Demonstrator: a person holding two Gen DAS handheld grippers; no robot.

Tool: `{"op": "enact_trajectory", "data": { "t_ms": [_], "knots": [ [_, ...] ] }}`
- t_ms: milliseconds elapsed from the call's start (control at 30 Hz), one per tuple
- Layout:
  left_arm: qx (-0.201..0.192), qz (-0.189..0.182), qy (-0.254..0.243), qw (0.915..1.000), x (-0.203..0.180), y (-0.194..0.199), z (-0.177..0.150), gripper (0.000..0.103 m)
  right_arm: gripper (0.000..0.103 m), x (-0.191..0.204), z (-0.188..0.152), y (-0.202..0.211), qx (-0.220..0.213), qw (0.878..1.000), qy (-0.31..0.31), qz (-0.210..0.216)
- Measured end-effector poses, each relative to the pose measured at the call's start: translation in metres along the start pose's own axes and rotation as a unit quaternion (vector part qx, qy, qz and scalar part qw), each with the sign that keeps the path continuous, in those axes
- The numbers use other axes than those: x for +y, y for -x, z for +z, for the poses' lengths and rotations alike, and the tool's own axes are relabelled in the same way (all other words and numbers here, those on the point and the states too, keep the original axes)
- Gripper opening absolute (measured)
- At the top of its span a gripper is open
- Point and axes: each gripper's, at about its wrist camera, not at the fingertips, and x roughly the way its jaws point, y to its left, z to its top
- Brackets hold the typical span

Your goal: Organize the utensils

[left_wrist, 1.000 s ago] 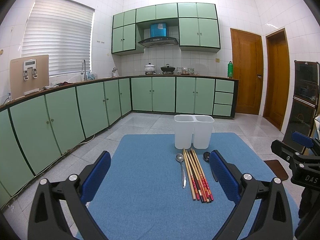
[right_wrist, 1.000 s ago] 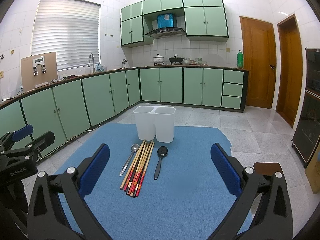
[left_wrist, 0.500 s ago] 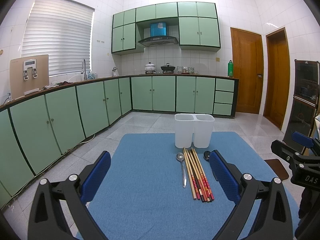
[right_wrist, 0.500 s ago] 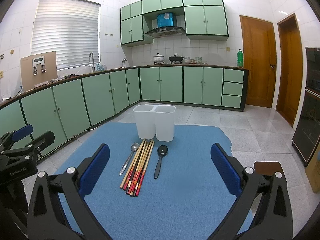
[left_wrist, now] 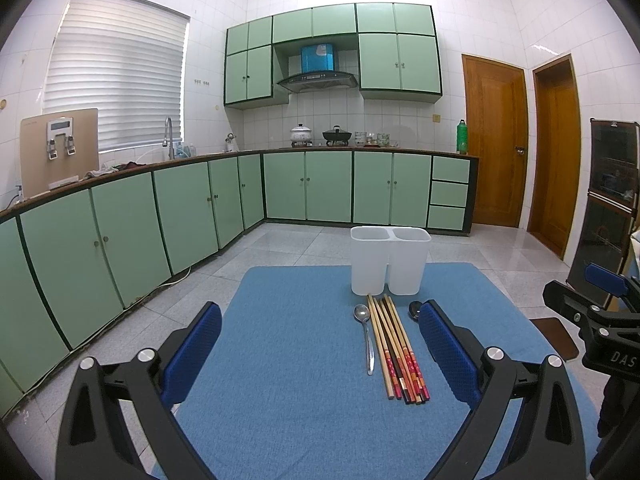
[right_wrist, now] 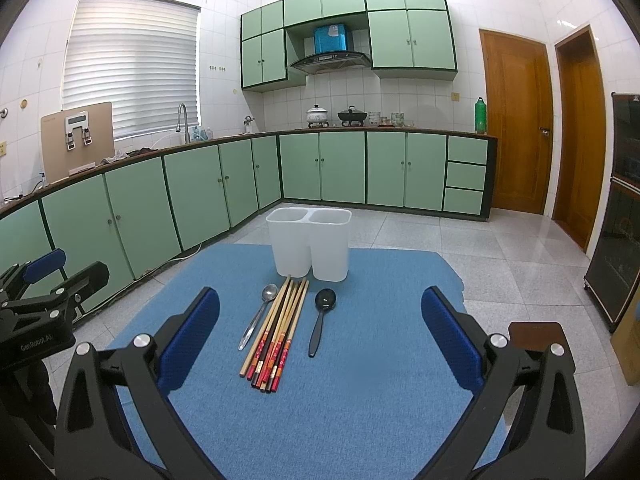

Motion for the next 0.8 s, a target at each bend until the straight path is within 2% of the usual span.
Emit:
{"op": "enact_trajectory", "data": {
  "t_ms": [567,600,633,800],
  "knots": [
    [0.002,0.0,0.0,1.0,0.005,0.002,-0.004,0.097,0.098,-0.003,-0.008,-0.012,0.008,1.0,-0.004,-0.002],
    [0.003,0.0,0.0,1.0,0.005,0.0,-0.003,0.097,0.098,-0.003,-0.009,-0.014,0.009,1.0,-0.004,-0.002],
    [0.006,0.0,0.0,1.0,0.011,-0.014,-0.016,0.097,0.098,-0.003,-0.008,-0.017,0.011,1.0,-0.004,-0.002],
    [0.018,0.003,-0.002,0.9998,0.015,-0.031,-0.022,0.097,0.098,-0.007,-0.007,-0.033,0.024,1.0,-0.003,-0.006]
  ]
}}
